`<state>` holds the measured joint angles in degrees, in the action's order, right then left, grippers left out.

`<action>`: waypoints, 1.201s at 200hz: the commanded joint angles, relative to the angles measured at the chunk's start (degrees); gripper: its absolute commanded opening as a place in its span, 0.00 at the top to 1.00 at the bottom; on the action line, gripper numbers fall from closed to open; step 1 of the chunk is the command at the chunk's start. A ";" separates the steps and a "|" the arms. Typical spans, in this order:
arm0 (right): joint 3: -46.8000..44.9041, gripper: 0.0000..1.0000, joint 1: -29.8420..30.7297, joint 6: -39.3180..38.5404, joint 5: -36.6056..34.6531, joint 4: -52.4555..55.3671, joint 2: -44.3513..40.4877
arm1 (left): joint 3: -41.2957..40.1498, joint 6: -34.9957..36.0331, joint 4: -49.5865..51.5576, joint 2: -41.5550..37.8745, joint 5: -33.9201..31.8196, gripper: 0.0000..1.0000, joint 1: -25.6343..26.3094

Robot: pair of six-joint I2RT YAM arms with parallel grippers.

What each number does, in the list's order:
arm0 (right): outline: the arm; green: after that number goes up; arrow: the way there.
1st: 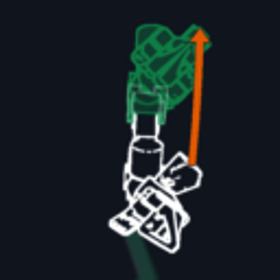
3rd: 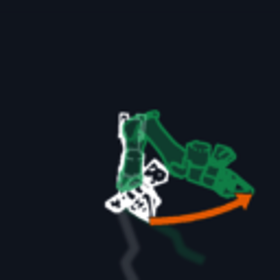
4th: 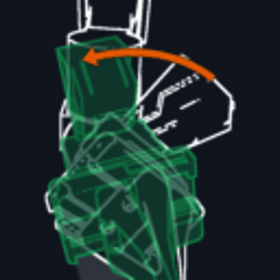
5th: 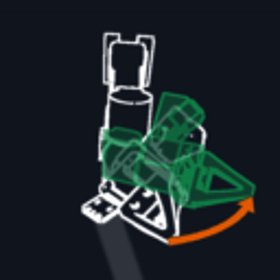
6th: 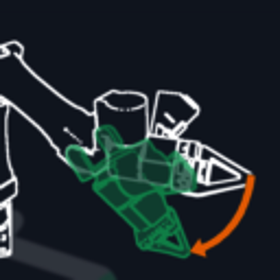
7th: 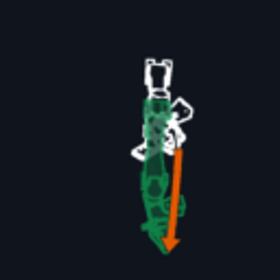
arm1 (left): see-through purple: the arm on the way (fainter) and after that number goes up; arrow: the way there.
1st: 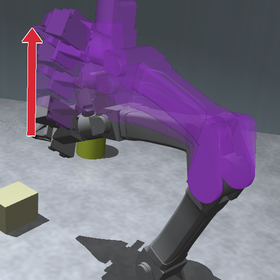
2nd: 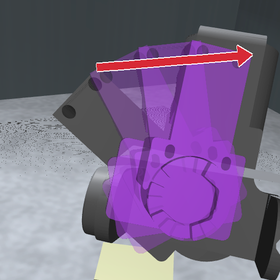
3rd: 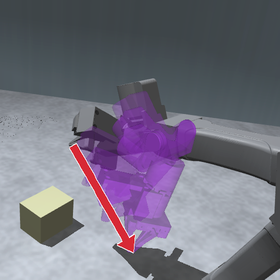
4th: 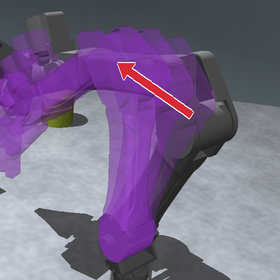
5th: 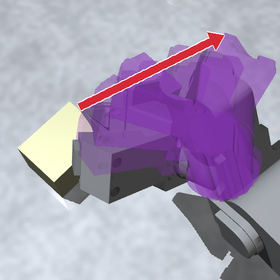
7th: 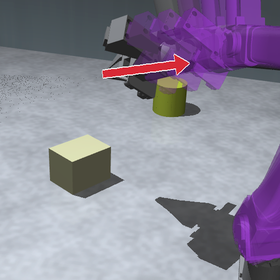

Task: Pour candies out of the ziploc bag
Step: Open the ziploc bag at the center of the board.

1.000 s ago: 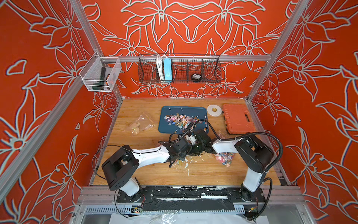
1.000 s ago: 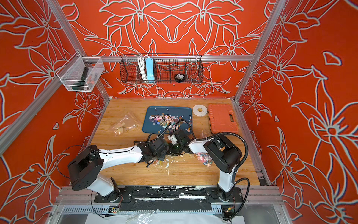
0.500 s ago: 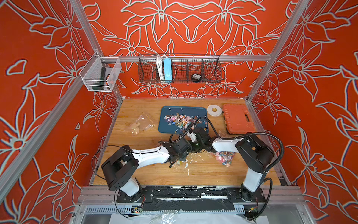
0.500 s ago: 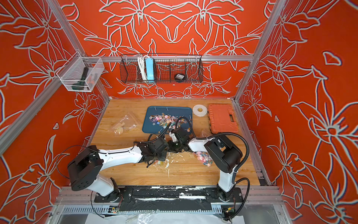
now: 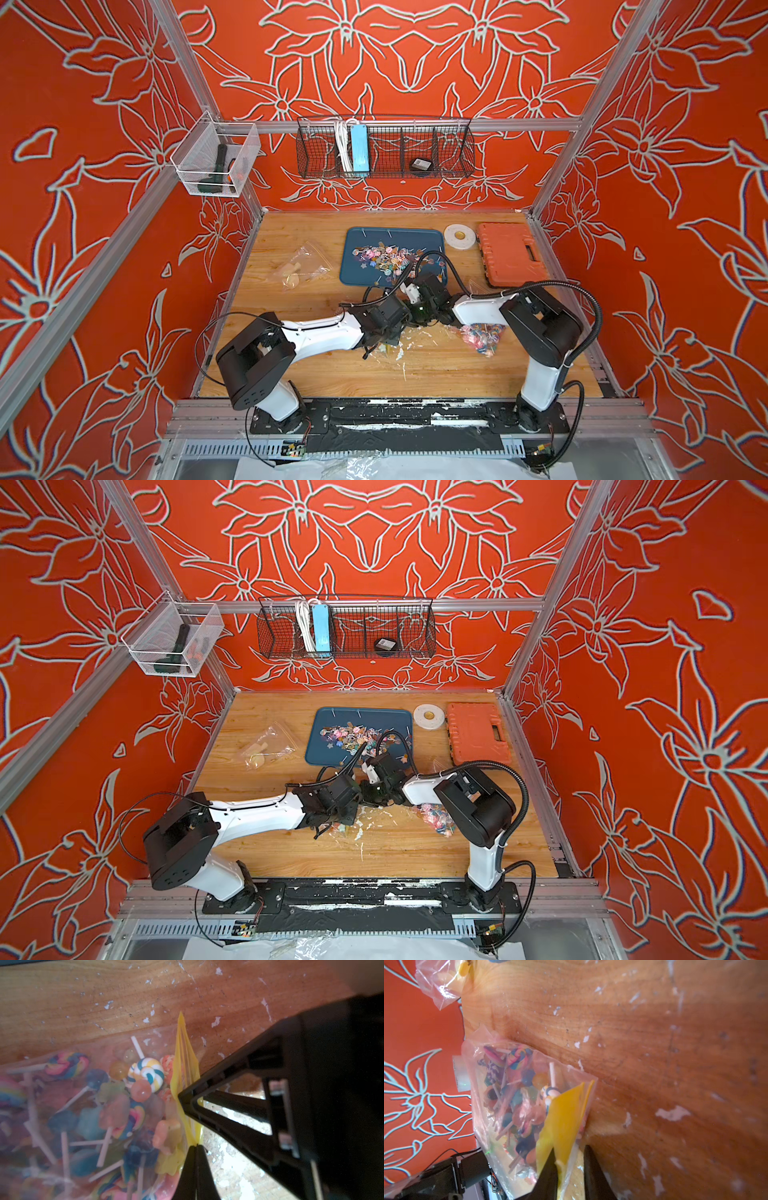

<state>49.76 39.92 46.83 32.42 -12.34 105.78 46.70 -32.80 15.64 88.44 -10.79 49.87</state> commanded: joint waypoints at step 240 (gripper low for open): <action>-5.40 1.00 0.51 -0.23 1.33 -3.31 -2.76 | 2.56 0.62 0.88 4.05 -0.28 0.83 -0.82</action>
<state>45.63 40.23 47.27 32.64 -16.86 104.66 48.03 -32.77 16.12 91.15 -10.46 49.43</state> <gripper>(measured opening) 0.050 0.172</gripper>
